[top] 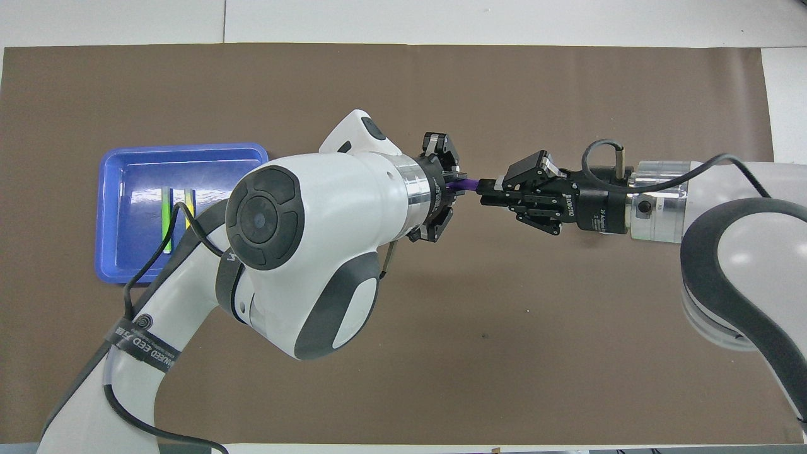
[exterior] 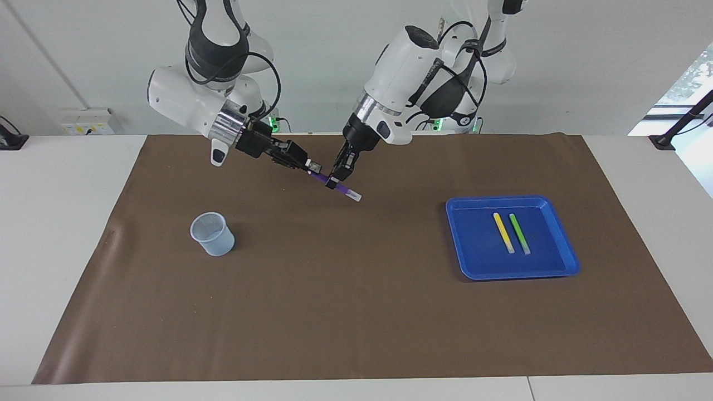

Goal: Transfer and insert pens with both arms
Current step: 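Carry the purple pen to the cup with the right gripper while the left gripper returns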

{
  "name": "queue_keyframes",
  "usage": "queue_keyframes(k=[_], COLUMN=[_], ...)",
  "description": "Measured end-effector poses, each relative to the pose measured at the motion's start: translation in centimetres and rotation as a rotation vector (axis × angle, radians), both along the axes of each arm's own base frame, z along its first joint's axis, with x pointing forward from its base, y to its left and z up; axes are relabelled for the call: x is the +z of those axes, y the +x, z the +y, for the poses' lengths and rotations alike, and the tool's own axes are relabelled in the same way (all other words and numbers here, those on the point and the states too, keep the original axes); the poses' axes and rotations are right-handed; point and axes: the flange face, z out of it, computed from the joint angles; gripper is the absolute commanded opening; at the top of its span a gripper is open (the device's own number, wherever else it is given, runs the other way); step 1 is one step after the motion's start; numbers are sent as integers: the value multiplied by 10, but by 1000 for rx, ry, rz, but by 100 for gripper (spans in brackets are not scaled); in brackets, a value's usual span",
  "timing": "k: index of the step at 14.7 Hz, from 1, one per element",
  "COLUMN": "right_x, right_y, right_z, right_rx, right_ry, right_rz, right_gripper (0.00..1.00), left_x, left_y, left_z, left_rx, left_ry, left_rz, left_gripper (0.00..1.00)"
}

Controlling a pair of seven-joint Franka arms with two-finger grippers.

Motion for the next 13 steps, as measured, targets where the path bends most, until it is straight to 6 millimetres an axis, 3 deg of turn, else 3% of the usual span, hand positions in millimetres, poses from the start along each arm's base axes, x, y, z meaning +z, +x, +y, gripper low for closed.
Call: queue_keyframes(k=[4,7,9,13], right_x=[8,16,28,62], right_y=[5,9,13,30], right_z=[1,1,-6,-52], right_rx=[2,37,130,358], right_ry=[0,-54,-160,-428], right_rz=[-19,-49,-72,-106], right_gripper=[0,0,0,0], left_x=[-6,-14,-18,-20], left_y=[-2,3,11,39], left_z=[1,13,33,87], left_rx=[-118,-257,-384,-566], left_ry=[52,121,174,240], left_rz=[-32,-54,-68,-121], left_gripper=[100,100,100,100])
